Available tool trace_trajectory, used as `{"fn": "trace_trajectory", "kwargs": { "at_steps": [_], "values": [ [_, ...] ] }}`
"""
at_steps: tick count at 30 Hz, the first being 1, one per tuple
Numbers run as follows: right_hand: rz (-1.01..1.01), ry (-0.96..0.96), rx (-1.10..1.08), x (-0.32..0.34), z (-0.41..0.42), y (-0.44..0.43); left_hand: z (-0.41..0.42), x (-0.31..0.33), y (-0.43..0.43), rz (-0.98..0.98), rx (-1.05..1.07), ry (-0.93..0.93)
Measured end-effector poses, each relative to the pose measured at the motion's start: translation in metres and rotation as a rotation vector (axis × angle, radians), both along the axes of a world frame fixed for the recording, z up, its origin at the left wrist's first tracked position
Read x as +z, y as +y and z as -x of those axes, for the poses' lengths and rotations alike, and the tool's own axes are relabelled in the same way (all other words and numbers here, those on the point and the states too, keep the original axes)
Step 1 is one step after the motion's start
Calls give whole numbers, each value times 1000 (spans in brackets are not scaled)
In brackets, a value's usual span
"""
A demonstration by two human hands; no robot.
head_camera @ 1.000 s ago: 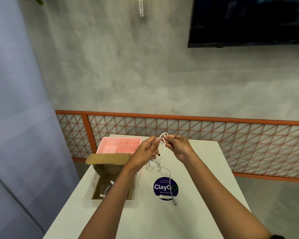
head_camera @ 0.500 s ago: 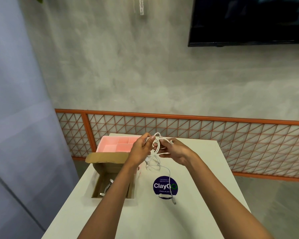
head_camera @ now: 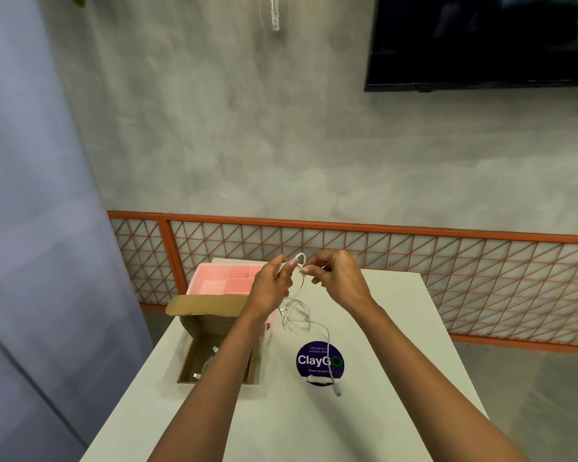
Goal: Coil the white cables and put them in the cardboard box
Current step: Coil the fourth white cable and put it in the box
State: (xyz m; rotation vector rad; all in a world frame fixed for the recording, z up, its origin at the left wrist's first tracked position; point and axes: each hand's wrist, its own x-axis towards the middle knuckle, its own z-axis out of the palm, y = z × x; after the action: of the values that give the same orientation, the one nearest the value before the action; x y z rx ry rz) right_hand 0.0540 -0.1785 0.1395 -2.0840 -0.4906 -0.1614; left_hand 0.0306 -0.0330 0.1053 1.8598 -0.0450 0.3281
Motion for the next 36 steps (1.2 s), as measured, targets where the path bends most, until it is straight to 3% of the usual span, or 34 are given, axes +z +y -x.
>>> {"fn": "trace_trajectory", "kwargs": {
  "at_steps": [5, 11, 19, 22, 27, 32, 36],
  "values": [
    [50, -122, 53, -5, 8, 4, -4, -4, 1, -12, 134, 16],
    [-340, 204, 159, -11, 17, 8, -2, -14, 1, -136, 249, -31],
    [-691, 374, 242, -3, 20, 3, 4, -15, 1, -168, 285, -156],
    [-822, 458, 171, -2, 18, 3, 6, -12, -3, -31, 180, -128],
    [-1102, 653, 58, -3, 10, 3, 9, 0, -6, 408, 0, 81],
    [-1153, 753, 18, -1, 5, -2, 10, 7, -3, 694, -212, 153],
    [-1163, 781, 17, 0, 1, -4, 9, 10, -4, 791, -233, 163]
  ]
}}
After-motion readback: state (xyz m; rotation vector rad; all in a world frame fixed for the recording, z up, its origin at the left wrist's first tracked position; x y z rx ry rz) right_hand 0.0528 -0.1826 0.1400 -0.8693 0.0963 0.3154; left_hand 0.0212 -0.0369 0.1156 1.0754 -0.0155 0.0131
